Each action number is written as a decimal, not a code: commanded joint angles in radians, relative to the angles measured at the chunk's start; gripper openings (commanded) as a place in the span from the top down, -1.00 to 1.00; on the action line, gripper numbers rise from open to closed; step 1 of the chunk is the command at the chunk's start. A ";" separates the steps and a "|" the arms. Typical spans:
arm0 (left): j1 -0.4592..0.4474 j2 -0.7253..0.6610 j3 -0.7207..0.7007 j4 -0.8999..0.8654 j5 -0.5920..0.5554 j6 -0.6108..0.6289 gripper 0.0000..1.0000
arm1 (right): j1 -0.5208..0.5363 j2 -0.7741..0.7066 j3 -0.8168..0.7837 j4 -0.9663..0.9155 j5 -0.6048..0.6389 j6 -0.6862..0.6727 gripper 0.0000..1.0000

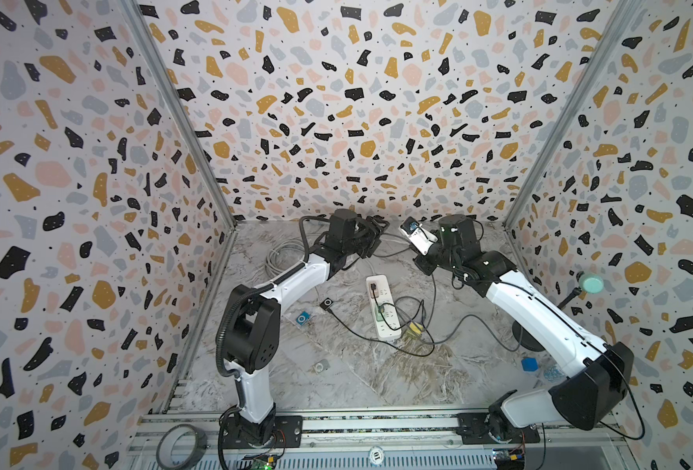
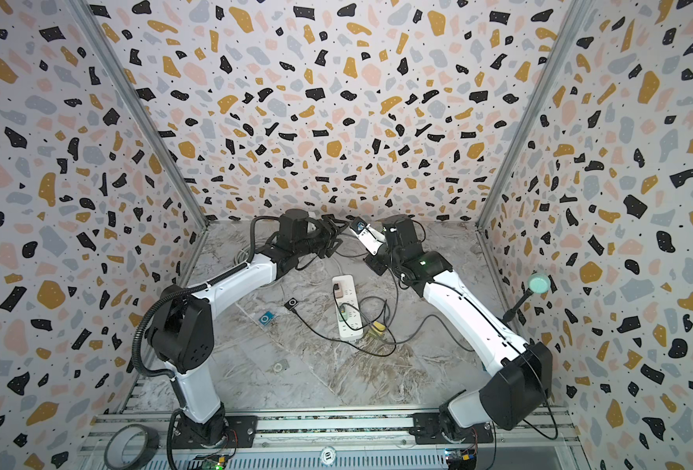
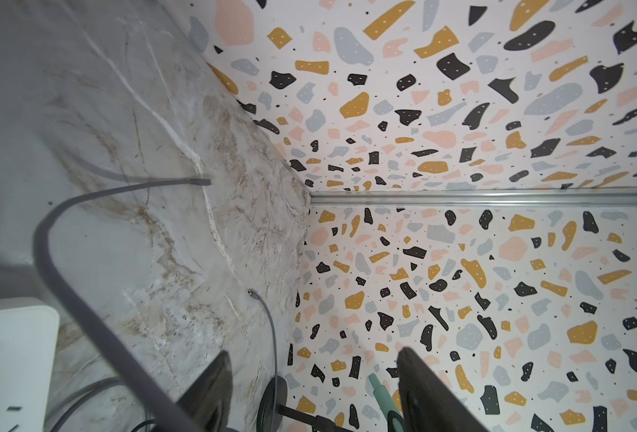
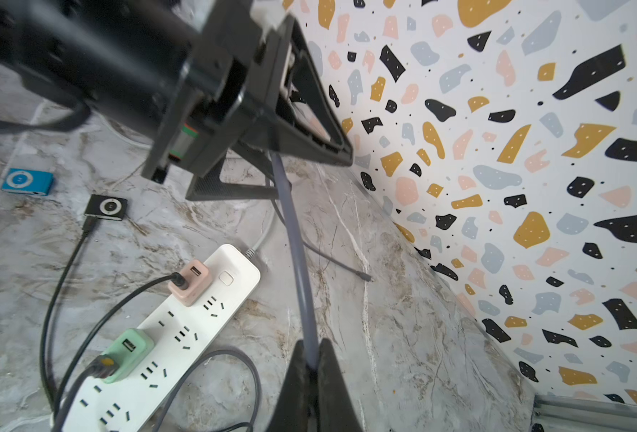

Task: Charge mp3
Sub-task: Pick up the charging cable from the center of the board.

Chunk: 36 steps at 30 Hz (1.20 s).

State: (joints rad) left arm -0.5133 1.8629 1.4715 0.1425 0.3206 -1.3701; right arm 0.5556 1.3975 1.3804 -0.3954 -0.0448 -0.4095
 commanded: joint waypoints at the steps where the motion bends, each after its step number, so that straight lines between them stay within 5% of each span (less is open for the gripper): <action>1: 0.007 0.013 0.015 0.054 -0.034 -0.031 -0.33 | 0.016 -0.082 -0.026 0.019 -0.050 0.022 1.00; 11: 0.073 0.142 0.228 0.236 -0.115 -0.073 0.94 | 0.018 -0.251 -0.153 0.029 -0.154 0.097 1.00; 18: 0.073 0.251 0.515 0.290 -0.024 -0.092 0.99 | 0.012 -0.249 -0.167 0.049 -0.196 0.139 1.00; 25: 0.090 0.089 0.274 0.281 -0.019 -0.047 1.00 | -0.033 -0.214 -0.156 0.069 -0.251 0.162 1.00; 30: 0.106 0.059 0.281 0.270 -0.009 0.046 1.00 | -0.076 -0.231 -0.224 0.113 -0.337 0.198 0.99; 32: 0.105 0.049 0.290 0.279 0.001 0.094 1.00 | -0.080 -0.225 -0.243 0.122 -0.363 0.222 0.82; 35: 0.104 0.017 0.251 0.323 0.012 0.134 1.00 | -0.095 -0.196 -0.241 0.147 -0.348 0.341 -0.08; 36: 0.105 0.007 0.238 0.325 0.012 0.153 1.00 | -0.113 -0.180 -0.225 0.143 -0.340 0.403 -0.22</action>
State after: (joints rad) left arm -0.4187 1.9324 1.7226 0.3756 0.3298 -1.3060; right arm 0.4633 1.1995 1.1282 -0.2722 -0.3588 -0.1497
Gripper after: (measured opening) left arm 0.056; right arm 0.544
